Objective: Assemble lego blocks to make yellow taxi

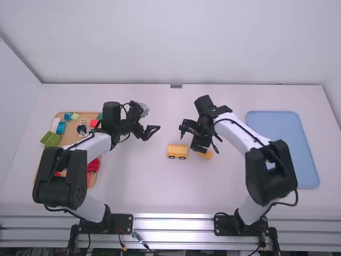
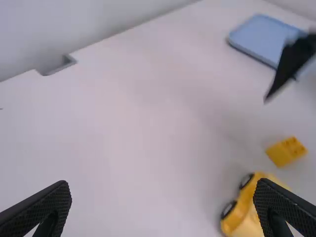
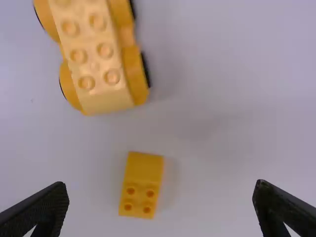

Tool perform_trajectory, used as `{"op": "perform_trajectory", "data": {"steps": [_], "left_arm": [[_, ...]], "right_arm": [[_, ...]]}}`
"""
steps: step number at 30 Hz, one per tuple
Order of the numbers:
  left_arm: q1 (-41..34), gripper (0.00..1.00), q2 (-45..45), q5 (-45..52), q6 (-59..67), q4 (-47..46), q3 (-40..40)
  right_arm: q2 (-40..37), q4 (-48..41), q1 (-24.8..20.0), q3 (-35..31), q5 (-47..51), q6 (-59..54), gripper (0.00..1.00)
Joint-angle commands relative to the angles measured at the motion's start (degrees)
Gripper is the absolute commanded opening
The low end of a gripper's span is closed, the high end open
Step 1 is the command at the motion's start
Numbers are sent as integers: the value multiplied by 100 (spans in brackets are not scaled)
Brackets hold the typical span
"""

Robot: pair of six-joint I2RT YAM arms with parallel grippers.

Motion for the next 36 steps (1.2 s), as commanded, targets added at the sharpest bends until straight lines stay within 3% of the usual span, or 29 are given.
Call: {"op": "perform_trajectory", "data": {"steps": [1,4,13,16,21,31,36], "left_arm": [[9,99,42,675,1384,-223,109],[9,99,190,1128,2131,-369,109],[-74,99,835,1738,2549,42,109],[-127,99,964,2197,3206,-160,109],[-212,99,1172,2221,3373,-85,109],[-243,99,1248,2234,3154,127,109],[-247,99,1248,2232,3154,114,111]], "right_arm": [[-479,409,-363,-553,-1021,-37,99],[-752,1624,-796,-1381,-1897,46,99],[-780,4157,-1412,-3058,-2612,743,99],[-780,4317,-1410,-3405,-2900,125,99],[-778,4671,-1502,-3762,-3338,57,99],[146,5475,-2306,-3982,-4269,-254,100],[627,5615,-2538,-3910,-4347,-251,89]]}}
